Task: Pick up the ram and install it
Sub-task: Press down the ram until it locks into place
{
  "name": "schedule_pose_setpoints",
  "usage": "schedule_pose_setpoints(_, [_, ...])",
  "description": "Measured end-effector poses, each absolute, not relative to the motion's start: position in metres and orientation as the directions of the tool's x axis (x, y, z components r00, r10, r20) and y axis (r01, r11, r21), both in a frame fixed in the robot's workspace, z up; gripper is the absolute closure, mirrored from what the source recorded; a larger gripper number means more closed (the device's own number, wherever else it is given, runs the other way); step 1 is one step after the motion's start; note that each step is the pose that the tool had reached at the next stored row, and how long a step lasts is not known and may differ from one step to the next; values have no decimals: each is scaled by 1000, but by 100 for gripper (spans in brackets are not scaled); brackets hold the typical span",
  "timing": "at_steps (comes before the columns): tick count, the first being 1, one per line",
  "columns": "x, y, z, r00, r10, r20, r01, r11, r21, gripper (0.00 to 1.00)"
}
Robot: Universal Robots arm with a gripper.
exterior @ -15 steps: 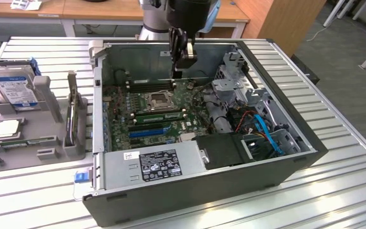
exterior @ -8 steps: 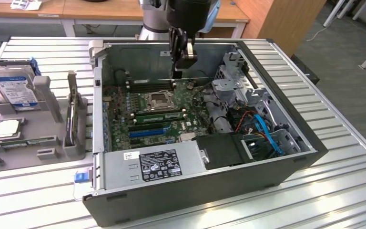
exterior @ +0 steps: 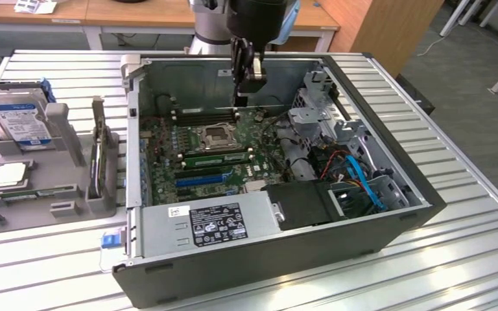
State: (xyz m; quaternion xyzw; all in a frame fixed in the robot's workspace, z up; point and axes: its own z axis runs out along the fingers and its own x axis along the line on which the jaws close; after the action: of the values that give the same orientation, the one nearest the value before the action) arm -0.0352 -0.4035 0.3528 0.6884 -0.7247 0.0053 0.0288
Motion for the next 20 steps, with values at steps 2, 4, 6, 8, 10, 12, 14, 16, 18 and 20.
schedule_pose_setpoints(2, [-35, -403, 353, -82, -995, 49, -996, 83, 32, 89])
schedule_pose_setpoints(4, [-35, -403, 353, -112, -993, 49, -993, 114, 32, 89])
schedule_pose_setpoints(6, [-35, -403, 353, -143, -989, 49, -989, 145, 32, 89])
schedule_pose_setpoints(8, [-35, -403, 353, -176, -983, 49, -984, 178, 32, 89])
schedule_pose_setpoints(10, [-35, -403, 353, -209, -977, 49, -977, 210, 32, 89])
schedule_pose_setpoints(12, [-35, -403, 353, -241, -969, 49, -970, 243, 32, 89])
schedule_pose_setpoints(14, [-35, -403, 353, -273, -961, 49, -961, 275, 32, 89])
schedule_pose_setpoints(16, [-35, -403, 353, -307, -951, 49, -951, 308, 32, 89])
schedule_pose_setpoints(18, [-35, -403, 353, -339, -940, 49, -940, 341, 32, 89])
schedule_pose_setpoints(20, [-35, -403, 353, -371, -927, 49, -927, 373, 32, 89])
